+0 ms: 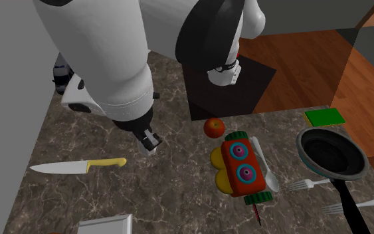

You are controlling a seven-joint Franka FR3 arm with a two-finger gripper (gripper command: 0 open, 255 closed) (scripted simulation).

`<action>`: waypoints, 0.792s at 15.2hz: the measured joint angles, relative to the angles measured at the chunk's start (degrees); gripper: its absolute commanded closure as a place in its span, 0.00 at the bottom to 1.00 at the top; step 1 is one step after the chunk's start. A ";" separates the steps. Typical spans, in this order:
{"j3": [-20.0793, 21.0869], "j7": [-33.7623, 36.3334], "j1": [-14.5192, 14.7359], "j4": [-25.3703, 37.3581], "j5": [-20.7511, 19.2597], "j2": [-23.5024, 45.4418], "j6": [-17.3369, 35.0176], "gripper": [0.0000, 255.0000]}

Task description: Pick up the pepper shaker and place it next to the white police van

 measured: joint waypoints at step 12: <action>-1.90 -5.67 -3.22 0.59 1.00 -3.76 -3.73 1.00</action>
